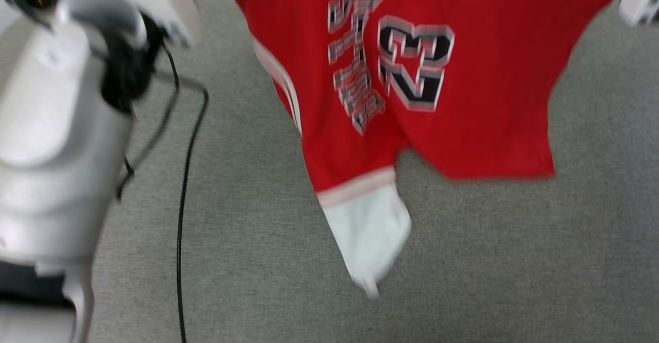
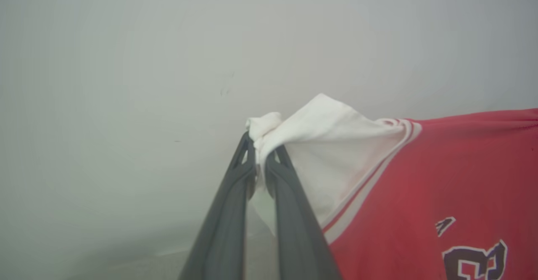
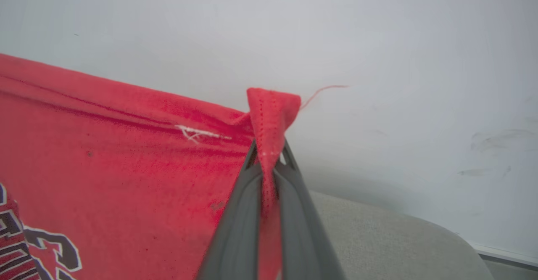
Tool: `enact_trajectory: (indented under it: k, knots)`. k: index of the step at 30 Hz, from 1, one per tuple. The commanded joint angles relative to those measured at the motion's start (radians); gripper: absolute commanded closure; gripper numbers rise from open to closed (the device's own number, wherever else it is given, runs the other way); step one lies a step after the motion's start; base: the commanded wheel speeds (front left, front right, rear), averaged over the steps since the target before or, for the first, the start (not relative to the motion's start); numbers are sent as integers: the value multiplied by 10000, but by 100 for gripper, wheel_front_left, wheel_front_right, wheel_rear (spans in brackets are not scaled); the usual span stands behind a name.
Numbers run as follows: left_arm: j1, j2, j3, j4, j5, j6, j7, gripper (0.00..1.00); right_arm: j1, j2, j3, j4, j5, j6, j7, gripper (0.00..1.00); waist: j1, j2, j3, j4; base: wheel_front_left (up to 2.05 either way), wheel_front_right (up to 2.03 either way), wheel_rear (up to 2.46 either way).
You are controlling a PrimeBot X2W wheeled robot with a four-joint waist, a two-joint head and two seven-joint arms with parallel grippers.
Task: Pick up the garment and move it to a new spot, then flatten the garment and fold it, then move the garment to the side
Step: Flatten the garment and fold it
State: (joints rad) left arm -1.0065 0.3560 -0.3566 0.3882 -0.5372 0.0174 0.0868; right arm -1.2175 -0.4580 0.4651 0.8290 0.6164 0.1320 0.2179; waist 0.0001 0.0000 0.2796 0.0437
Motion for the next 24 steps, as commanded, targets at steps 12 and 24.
enact_trajectory:
  k: [12,24]
  knots:
    - [-4960,377,305,2789,824,-127,-993,100,-3257,410,-994,443,-1805,-28,-1035,100,-1,0,1400,-563,0,0,0]
    - [-5870,406,534,4576,499,-451,-1641,100,-4309,902,-1107,1314,-2172,-38,-1579,100,-1,0,2746,-390,0,0,0]
